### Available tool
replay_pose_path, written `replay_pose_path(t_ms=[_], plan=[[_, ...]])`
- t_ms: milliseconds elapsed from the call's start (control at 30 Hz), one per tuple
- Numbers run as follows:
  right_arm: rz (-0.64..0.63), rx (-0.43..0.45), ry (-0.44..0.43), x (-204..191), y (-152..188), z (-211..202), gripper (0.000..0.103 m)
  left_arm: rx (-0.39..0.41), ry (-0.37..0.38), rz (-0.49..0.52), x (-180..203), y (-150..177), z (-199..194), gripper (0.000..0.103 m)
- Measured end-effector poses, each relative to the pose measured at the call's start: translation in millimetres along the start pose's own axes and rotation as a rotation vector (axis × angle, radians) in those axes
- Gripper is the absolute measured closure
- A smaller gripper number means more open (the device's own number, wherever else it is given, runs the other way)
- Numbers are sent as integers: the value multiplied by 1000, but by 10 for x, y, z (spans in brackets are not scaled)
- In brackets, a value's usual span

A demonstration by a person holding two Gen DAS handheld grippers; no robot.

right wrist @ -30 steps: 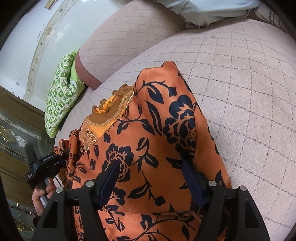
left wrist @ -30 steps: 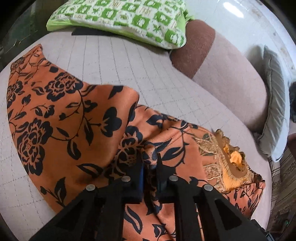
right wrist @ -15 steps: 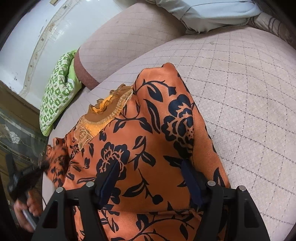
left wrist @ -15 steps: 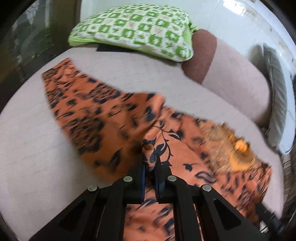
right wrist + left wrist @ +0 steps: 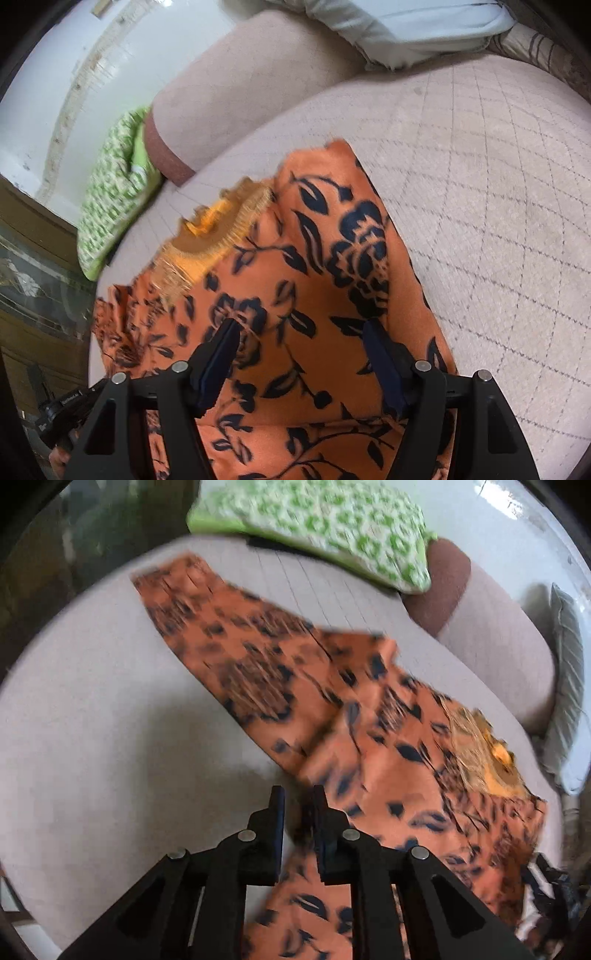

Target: Fold small clothes

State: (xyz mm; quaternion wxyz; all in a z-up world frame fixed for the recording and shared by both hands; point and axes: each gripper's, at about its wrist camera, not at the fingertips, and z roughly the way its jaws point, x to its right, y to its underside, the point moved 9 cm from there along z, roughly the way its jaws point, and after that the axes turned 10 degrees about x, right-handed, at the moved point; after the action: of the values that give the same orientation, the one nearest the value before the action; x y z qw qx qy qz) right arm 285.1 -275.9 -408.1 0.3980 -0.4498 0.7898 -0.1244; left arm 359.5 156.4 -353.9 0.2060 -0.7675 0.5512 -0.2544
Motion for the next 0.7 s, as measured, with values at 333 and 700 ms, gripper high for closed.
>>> replay_pose_path(t_ms=[333,700], plan=[[-153,-93,0,-264,321,231,32,0,-66,-253,-672,-171,306,75],[-193,-79,-13,-371,335,247,32,-41,195,-478,-457,-363,607,36]])
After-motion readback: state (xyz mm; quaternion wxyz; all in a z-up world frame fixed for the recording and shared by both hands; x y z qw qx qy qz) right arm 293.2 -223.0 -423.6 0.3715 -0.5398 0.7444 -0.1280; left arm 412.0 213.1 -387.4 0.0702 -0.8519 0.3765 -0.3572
